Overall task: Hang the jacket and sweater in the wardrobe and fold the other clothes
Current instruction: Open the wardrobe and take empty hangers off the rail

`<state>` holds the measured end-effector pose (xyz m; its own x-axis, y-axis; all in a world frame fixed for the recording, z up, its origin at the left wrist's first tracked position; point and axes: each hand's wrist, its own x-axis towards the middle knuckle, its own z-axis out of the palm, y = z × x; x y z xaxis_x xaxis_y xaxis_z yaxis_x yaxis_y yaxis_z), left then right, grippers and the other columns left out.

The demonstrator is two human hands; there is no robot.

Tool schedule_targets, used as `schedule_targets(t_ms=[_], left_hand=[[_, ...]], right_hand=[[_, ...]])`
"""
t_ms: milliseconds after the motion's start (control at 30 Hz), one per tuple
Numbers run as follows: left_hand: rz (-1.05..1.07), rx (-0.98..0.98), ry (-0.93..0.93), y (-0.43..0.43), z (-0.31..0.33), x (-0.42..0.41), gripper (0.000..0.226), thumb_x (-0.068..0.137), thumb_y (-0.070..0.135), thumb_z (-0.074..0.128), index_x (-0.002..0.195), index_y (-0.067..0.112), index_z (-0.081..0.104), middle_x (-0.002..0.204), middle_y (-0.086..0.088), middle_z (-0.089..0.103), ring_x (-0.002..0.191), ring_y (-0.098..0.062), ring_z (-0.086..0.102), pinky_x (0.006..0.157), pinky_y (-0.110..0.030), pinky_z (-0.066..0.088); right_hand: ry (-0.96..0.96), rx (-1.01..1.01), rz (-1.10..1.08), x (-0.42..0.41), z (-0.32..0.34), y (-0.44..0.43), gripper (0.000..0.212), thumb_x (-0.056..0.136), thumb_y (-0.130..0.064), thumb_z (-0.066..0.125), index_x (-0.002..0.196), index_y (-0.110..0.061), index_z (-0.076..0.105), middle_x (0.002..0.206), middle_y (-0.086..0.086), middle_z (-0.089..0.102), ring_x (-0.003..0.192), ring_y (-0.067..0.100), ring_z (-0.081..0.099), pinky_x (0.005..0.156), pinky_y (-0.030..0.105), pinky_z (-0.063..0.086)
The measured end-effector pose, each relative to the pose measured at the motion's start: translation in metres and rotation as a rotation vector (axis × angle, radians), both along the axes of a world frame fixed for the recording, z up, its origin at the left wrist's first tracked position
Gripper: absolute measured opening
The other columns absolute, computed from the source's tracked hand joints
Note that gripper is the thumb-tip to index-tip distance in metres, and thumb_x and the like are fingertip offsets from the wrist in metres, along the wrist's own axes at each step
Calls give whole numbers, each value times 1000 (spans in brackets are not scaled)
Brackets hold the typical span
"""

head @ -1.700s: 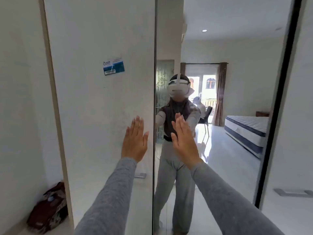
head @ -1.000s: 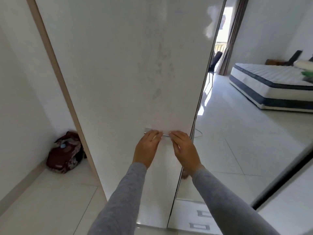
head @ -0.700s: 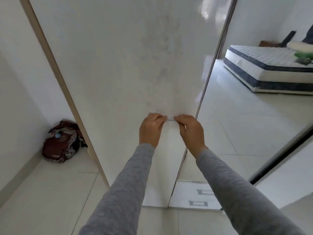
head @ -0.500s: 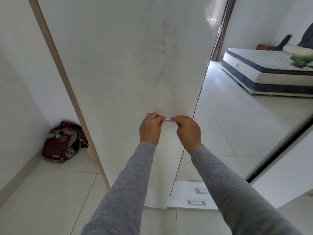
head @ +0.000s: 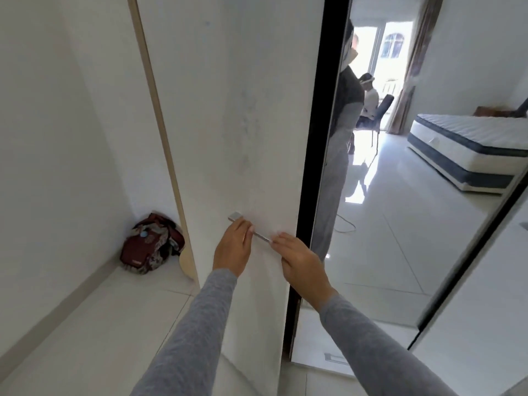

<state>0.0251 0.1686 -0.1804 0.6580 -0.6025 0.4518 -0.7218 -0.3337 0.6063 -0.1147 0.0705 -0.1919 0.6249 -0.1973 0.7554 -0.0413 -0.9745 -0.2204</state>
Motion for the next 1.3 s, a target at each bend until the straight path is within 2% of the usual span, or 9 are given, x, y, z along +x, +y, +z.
schedule_targets(t_ms=[100, 200, 267, 400, 533, 633, 833, 1000, 1300], left_hand=[[47, 67, -23, 29, -4, -9, 40, 101, 30, 35, 135, 13, 49, 146, 3, 41, 130, -12, 40, 98, -15, 27], [133, 121, -46, 58, 0, -15, 49, 101, 37, 27, 135, 9, 49, 146, -3, 42, 132, -15, 40, 104, -17, 25], [156, 117, -115, 77, 12, -21, 64, 96, 47, 16, 131, 8, 53, 140, -6, 48, 130, -20, 42, 106, -20, 25], [117, -104, -16, 96, 63, -33, 48, 101, 41, 24, 139, 17, 42, 142, 2, 43, 132, -11, 38, 112, -22, 23], [37, -447, -102, 124, 144, -54, 44, 100, 39, 27, 135, 19, 43, 130, 6, 51, 122, -1, 46, 104, -18, 36], [117, -535, -251, 146, 198, -58, 40, 102, 28, 36, 140, 17, 38, 137, 4, 46, 127, -3, 42, 106, -17, 35], [412, -309, -606, 189, 259, -29, 57, 97, 6, 41, 149, 10, 19, 157, -2, 15, 138, 1, 13, 101, 5, 6], [515, -66, -911, 224, 274, 7, 65, 86, -11, 48, 145, -3, 22, 156, -13, 15, 144, -19, 14, 114, -15, 6], [710, 122, -1066, 269, 279, 72, 53, 84, 1, 33, 135, -13, 37, 147, -26, 31, 140, -33, 26, 113, -38, 28]], right_hand=[[-130, 4, 115, -17, 21, 15, 22, 87, -3, 56, 104, -2, 71, 113, 10, 67, 110, 23, 60, 100, 33, 46], [-196, 252, 166, -17, 56, 34, 29, 93, -10, 48, 117, -3, 62, 121, 8, 58, 115, 10, 50, 104, 20, 39], [-101, 397, 251, -12, 81, 51, 33, 95, -10, 48, 128, -10, 53, 127, 0, 53, 118, 4, 48, 104, 18, 39], [124, 475, 402, 8, 118, 84, 35, 99, -19, 45, 134, -16, 46, 123, -10, 52, 110, -2, 50, 95, 4, 36], [6, 481, 508, 33, 144, 118, 28, 98, -16, 47, 125, -22, 52, 120, -10, 54, 107, -2, 53, 98, 16, 44], [-12, 492, 609, 55, 163, 140, 32, 98, -19, 47, 130, -22, 47, 126, -12, 48, 118, 1, 49, 103, 28, 45], [-43, 540, 770, 93, 208, 190, 41, 100, -28, 43, 139, -33, 33, 134, -17, 35, 126, 2, 41, 107, 34, 41], [-26, 465, 809, 128, 227, 215, 50, 97, -26, 46, 144, -28, 28, 146, -14, 26, 135, 8, 32, 112, 37, 35], [-111, 296, 729, 204, 239, 250, 56, 97, -20, 48, 148, -23, 25, 155, -8, 15, 142, 8, 15, 107, 15, 16]])
